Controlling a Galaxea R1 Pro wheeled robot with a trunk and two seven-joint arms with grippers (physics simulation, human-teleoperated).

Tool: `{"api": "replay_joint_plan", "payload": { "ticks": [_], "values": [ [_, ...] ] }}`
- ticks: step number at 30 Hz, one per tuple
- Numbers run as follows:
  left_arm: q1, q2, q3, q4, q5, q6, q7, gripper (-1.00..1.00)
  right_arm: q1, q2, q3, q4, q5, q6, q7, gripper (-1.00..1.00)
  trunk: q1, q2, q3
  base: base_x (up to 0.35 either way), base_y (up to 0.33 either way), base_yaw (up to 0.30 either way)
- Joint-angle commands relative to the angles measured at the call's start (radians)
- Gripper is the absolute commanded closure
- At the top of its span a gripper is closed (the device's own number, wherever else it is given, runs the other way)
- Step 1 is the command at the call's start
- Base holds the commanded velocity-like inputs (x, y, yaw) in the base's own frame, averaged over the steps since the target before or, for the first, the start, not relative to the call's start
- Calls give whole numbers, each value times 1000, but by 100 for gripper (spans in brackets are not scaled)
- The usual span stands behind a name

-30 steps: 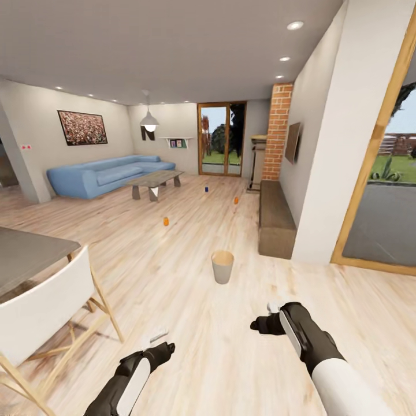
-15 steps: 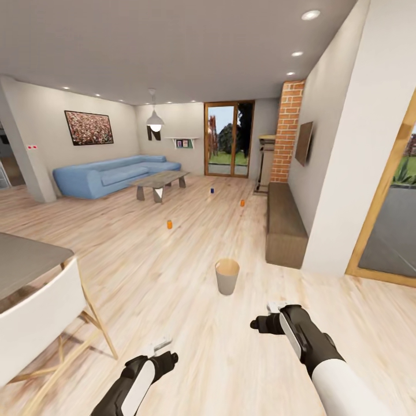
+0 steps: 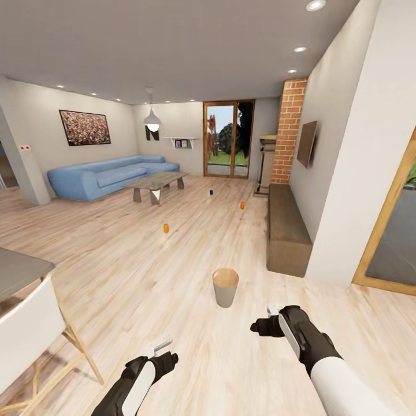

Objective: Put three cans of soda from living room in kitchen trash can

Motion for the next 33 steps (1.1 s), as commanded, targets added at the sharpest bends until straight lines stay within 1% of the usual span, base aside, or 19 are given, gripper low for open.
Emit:
{"api": "replay_joint_plan", "payload": {
  "ticks": [1, 6, 12, 13, 17, 33],
  "values": [
    [0, 0, 0, 0, 0, 0, 0, -100, -1, 0, 0, 2, 0, 0, 0, -100, 0, 0, 0, 345, -32, 0],
    [0, 0, 0, 0, 0, -1, 1, -100, -6, 0, 0, 24, 0, -1, -1, -100, 0, 0, 0, 345, -13, 0],
    [0, 0, 0, 0, -1, -2, 1, -100, -54, 0, 0, 133, 0, -5, -8, -100, 0, 0, 0, 345, -2, 0],
    [0, 0, 0, 0, -1, -2, 1, -100, -67, 0, 0, 164, -1, -6, -19, -100, 0, 0, 0, 346, -1, 0],
    [0, 0, 0, 0, -1, -2, 1, -100, -87, 1, 0, 217, -2, -36, -47, -100, 0, 0, 0, 345, 0, 0],
    [0, 0, 0, 0, -3, -2, 2, -100, -92, 2, -1, 228, -2, -47, -53, -100, 0, 0, 0, 345, 0, 0]
  ]
}}
